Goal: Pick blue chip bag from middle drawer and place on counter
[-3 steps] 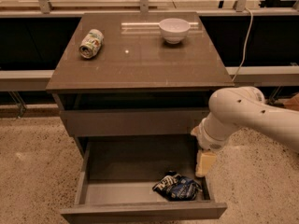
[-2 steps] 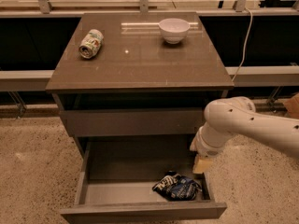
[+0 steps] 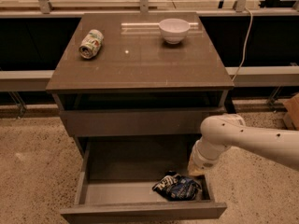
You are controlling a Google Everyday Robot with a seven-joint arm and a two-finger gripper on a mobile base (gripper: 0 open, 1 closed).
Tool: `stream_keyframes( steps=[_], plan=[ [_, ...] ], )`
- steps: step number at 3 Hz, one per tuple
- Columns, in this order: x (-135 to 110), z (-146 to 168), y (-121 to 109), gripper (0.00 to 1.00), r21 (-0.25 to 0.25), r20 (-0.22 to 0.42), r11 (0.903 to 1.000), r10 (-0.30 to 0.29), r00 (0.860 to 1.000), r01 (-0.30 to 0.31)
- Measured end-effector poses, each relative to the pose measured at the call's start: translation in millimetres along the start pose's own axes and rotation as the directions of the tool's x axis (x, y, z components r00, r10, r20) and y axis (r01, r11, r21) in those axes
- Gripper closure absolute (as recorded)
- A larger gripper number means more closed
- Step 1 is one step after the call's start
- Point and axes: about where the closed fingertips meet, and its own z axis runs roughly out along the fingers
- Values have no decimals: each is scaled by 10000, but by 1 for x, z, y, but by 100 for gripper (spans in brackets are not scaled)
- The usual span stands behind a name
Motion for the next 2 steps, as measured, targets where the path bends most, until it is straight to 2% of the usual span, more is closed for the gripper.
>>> stream_keyframes(
  steps=[2],
  plan=[
    [7,49,10,51,-530,236,9985,152,9996,-139]
  ],
)
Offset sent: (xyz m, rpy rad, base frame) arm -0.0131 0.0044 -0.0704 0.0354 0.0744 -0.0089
